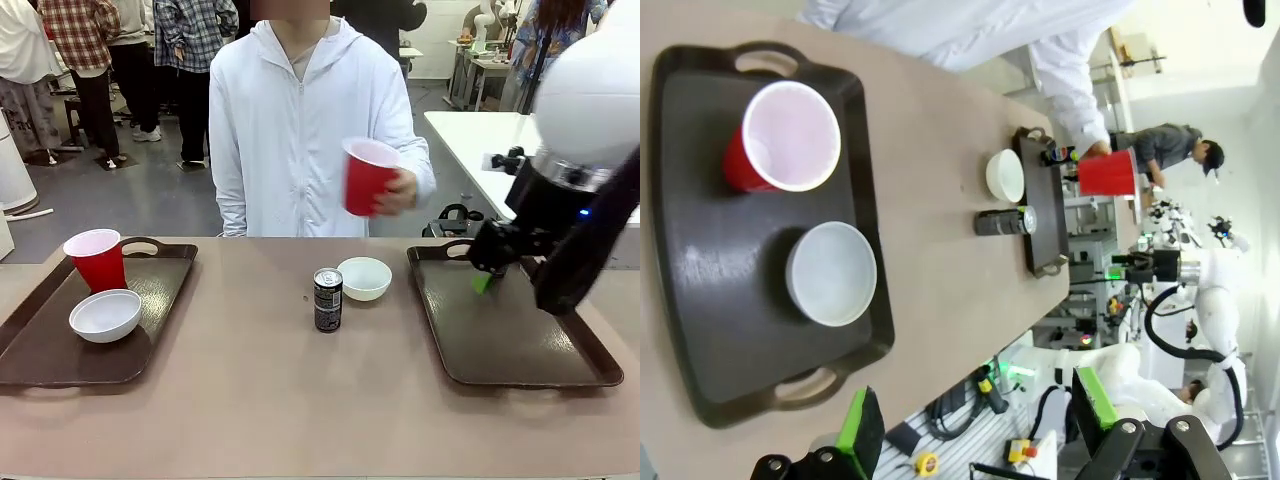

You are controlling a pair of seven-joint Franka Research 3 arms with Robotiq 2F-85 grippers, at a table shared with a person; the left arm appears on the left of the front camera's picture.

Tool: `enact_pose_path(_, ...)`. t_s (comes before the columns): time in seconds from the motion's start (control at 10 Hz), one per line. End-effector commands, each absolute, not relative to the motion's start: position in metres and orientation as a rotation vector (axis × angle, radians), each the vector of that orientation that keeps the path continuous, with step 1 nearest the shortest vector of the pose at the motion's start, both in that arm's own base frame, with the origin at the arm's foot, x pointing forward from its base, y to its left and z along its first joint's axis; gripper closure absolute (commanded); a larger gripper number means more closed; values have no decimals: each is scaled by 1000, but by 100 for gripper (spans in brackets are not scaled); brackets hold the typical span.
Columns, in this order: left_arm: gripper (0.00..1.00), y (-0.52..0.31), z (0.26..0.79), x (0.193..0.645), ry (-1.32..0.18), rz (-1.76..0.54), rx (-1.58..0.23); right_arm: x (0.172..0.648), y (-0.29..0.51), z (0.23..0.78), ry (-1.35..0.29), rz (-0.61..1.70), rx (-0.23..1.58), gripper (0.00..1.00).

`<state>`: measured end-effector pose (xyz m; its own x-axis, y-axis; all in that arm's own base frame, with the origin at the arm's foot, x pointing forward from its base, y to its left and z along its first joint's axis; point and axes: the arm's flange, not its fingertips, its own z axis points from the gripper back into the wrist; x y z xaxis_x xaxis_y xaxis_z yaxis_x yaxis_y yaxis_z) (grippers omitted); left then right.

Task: Prepare tableware on both trays.
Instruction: Pick up a Picnic Bowl from the table and place it on a Handle tray.

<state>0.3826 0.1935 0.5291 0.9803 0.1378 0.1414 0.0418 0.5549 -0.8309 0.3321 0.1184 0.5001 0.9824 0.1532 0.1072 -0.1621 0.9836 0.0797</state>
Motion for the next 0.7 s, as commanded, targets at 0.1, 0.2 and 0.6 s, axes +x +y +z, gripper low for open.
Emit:
enact_pose_path(0.1, 0, 194, 532, 381, -205, 56, -996, 285, 110, 502, 32, 263, 38, 0)
enact_pose_path(0.2, 0, 194, 532, 381, -205, 56, -996, 242, 99, 511, 59, 399, 113, 0)
enact_pose_path(0.6, 0, 194, 532, 381, -205, 56, -996, 237, 88, 507, 86, 368, 94, 0)
